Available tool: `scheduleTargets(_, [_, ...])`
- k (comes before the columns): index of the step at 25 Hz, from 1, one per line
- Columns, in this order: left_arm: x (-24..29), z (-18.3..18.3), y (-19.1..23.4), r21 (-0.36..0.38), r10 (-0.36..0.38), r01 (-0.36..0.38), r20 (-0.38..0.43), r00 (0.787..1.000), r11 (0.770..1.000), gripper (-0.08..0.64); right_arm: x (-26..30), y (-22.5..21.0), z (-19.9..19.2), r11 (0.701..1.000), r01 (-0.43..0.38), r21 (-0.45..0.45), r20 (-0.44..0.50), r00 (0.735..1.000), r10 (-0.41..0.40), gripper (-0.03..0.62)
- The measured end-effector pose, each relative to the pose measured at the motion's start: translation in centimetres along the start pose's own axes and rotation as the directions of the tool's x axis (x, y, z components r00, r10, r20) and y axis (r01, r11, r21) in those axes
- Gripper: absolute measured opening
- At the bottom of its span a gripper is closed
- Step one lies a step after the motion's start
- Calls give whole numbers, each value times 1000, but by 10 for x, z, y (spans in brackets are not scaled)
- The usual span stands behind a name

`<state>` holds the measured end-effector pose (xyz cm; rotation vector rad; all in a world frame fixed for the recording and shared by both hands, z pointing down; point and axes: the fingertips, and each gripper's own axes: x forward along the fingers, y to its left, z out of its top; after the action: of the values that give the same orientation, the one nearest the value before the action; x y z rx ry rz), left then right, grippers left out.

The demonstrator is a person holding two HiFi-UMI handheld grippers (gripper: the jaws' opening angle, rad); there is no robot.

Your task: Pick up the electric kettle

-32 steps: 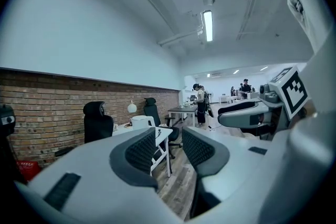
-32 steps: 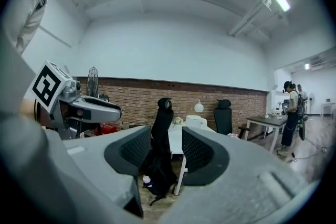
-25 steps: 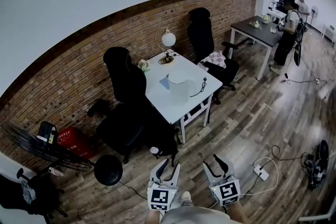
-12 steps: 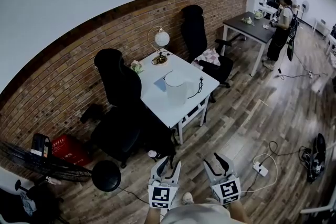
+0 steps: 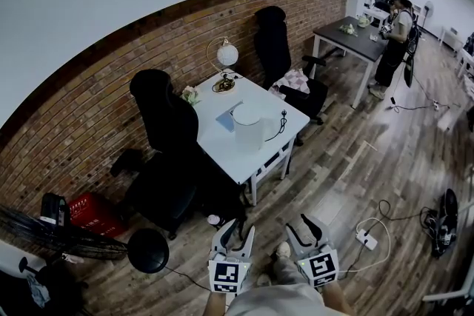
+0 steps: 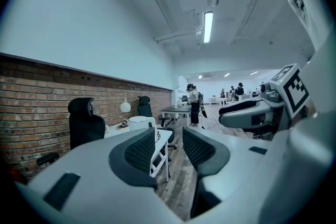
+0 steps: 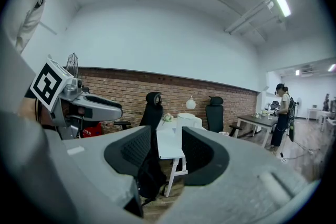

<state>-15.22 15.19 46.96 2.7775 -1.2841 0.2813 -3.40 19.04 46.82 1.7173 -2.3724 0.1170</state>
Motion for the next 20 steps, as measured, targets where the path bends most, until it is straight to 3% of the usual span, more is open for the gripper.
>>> scheduleTargets(3, [7, 0, 6, -4, 3, -3, 2, 1000, 1000, 167, 10, -4, 1, 999, -7, -34, 15, 1000, 8, 176])
scheduleTargets(13, [43, -1, 16, 0, 10, -10, -11, 1000, 1000, 170, 39, -27, 1, 1000, -12, 15, 5, 1000, 12, 176])
scheduleTargets(20, [81, 0, 27, 4, 27, -27, -23, 999, 1000, 172, 72, -55, -3, 999, -38, -7, 8, 999, 38, 176])
